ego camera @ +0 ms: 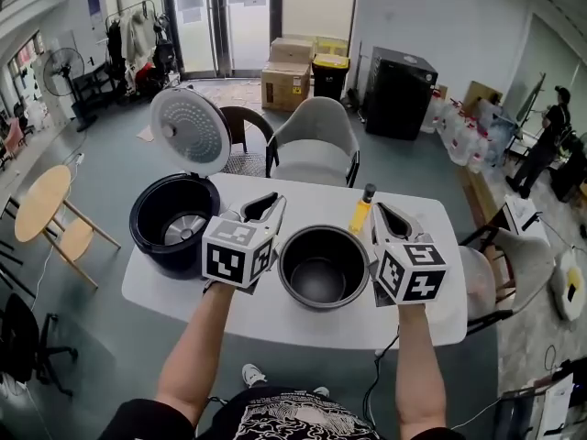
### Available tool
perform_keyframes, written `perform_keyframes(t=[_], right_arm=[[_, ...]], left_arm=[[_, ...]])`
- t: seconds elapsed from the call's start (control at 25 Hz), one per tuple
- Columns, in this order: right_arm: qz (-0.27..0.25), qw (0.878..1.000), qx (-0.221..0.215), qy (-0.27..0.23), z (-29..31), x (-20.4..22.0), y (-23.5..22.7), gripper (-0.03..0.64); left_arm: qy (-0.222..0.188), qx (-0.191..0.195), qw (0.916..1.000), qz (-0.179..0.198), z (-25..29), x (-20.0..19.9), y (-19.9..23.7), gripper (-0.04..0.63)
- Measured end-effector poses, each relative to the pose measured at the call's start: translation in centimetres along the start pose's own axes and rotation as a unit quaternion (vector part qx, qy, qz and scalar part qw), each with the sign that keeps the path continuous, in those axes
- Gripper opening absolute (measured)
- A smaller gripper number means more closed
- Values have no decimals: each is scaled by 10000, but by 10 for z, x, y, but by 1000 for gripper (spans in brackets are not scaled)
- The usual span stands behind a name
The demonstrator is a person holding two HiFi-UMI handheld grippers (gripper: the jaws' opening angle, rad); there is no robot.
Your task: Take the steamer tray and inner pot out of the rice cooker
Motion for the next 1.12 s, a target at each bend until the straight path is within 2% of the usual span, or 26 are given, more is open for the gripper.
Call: perform_keyframes(t=[0.2, 1.12], right_arm=[[62, 10000, 50, -46, -4, 3, -1, 13], [-120, 9999, 32, -58, -6, 12, -7, 13]], left_arm=[[33, -63, 9998, 166, -3, -2, -2, 32], [56, -234, 9997, 79, 1, 7, 0, 28]])
Point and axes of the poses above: the fingertips, and each gripper's own axes: z forward along the fingers, y to its left, x out of its underside, the point moved 10 cm from there along -z, backward along the fingers
